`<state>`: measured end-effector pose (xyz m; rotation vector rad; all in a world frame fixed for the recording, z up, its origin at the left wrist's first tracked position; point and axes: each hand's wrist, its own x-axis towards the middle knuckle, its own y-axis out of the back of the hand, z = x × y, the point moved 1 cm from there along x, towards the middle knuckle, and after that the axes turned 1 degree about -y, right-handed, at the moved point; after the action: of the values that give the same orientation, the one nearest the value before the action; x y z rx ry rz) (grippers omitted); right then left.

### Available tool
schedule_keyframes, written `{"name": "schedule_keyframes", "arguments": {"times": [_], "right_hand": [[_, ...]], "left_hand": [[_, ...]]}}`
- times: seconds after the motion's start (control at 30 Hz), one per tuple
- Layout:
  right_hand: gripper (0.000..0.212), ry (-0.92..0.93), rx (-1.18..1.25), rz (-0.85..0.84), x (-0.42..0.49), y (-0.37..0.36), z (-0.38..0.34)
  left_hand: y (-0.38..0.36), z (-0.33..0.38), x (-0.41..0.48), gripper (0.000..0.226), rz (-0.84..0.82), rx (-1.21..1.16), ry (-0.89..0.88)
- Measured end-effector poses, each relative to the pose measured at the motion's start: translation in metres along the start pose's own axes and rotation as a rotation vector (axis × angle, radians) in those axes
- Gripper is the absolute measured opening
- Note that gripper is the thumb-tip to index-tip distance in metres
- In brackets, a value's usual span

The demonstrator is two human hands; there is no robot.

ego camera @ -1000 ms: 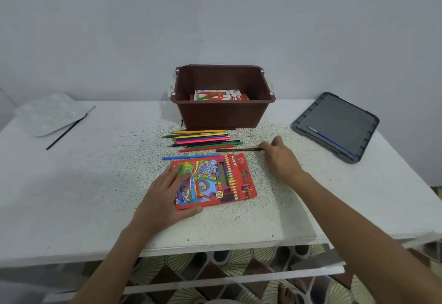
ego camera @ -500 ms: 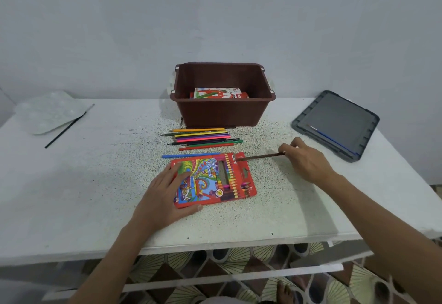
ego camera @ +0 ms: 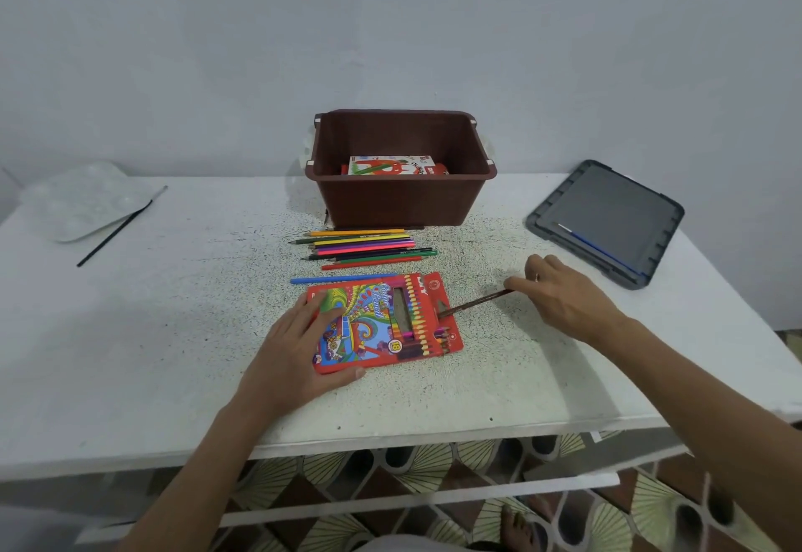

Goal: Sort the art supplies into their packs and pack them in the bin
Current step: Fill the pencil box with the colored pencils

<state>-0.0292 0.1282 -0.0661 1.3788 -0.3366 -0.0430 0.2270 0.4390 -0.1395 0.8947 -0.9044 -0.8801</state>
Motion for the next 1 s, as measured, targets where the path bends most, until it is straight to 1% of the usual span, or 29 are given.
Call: {"name": "schedule_keyframes", "arguments": {"times": [0.17, 0.27, 0.4, 0.53, 0.63, 0.77, 0.87, 1.0], "right_hand": [[0.026, 0.051, 0.129, -0.004, 0.008, -0.008, -0.028], [0.025, 0.049, 0.238, -0.005, 0.013, -0.019, -0.049], [0.016, 0.042, 0.381, -0.024, 0.018, -0.022, -0.072], [0.017, 0.075, 0.511, 0.012, 0.022, -0.019, -0.089], [0.021, 0.047, 0.547, -0.008, 0.022, -0.023, -0.090], [0.023, -0.114, 0.549, 0.029, 0.019, -0.028, -0.077], [0.015, -0.111, 0.494, -0.006, 0.016, -0.030, -0.073], [0.013, -0.099, 0.478, 0.021, 0.017, -0.030, -0.076]], "left_hand": [[-0.001, -0.001, 0.000, 0.096, -0.001, -0.002, -0.001], [-0.001, -0.001, 0.000, 0.096, -0.007, 0.002, -0.002], [0.000, -0.001, 0.000, 0.096, -0.007, 0.005, -0.002], [0.000, 0.000, 0.000, 0.097, -0.004, 0.013, 0.001], [0.000, -0.001, 0.000, 0.097, -0.010, 0.011, -0.001], [-0.001, -0.001, 0.000, 0.097, -0.011, 0.010, -0.001], [0.000, -0.001, 0.000, 0.097, -0.009, 0.004, 0.002], [0.000, -0.001, 0.000, 0.097, -0.005, -0.001, -0.004]]}}
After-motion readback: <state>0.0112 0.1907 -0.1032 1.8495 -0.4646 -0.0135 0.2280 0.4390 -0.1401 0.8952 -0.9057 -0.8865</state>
